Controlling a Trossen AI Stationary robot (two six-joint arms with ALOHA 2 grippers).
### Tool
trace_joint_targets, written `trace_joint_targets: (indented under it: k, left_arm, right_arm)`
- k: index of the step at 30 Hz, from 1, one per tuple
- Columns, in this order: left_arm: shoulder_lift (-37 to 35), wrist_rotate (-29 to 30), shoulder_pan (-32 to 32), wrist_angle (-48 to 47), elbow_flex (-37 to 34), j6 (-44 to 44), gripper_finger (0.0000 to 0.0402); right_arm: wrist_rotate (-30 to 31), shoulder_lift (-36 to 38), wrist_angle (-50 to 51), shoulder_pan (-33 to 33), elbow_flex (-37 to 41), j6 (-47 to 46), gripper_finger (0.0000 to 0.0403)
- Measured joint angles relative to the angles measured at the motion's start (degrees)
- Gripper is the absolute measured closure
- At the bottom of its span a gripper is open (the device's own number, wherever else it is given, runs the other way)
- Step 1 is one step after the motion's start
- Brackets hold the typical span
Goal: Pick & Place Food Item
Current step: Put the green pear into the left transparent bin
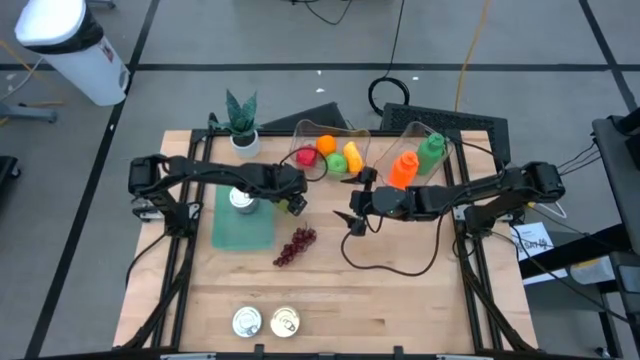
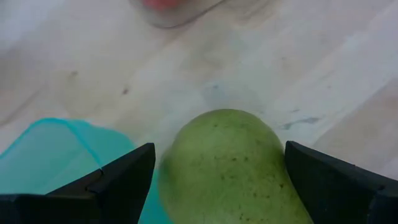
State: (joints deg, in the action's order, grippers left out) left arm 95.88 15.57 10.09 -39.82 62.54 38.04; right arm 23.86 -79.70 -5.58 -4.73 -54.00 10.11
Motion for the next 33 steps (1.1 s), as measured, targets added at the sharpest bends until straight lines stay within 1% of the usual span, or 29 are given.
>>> trace_joint_targets:
  k: [3,8,10,16,24,28,31,33]
  left_arm:
    - [0.0,-0.5,0.0,-1.7,0.0,0.0,0.0041]
    - [0.0,-4.3,-0.4,-2.2,0.0,0.0,0.0041]
    - [-0.1,-4.9,-0.7,-2.5,0.0,0.0,0.0041]
    - [0.9,-4.8,-2.0,-4.8,0.1,1.1,0.0041]
    - [4.9,-3.1,-3.5,-4.0,0.3,0.7,0.0041]
    - [5.4,-2.0,-3.5,-3.4,0.2,1.7,0.0041]
    - [5.4,-2.5,-3.5,-3.2,0.2,1.3,0.0054]
    - [5.4,-3.0,-3.4,-3.1,0.2,0.8,0.0075]
  right_arm:
    - [0.0,0.0,0.2,0.0,0.0,0.0,0.0008]
    - [0.0,0.0,0.2,0.0,0.0,0.0,0.0008]
    - [0.0,0.0,0.2,0.0,0.0,0.0,0.0008]
    - [0.0,0.0,0.3,0.0,0.0,0.0,0.0008]
    - [0.0,0.0,0.3,0.0,0.0,0.0,0.0008]
    - [0.0,0.0,0.3,0.0,0.0,0.0,0.0008]
    - [0.0,0.0,0.3,0.0,0.0,0.0,0.0008]
    - [0.0,0.0,0.3,0.0,0.0,0.0,0.0008]
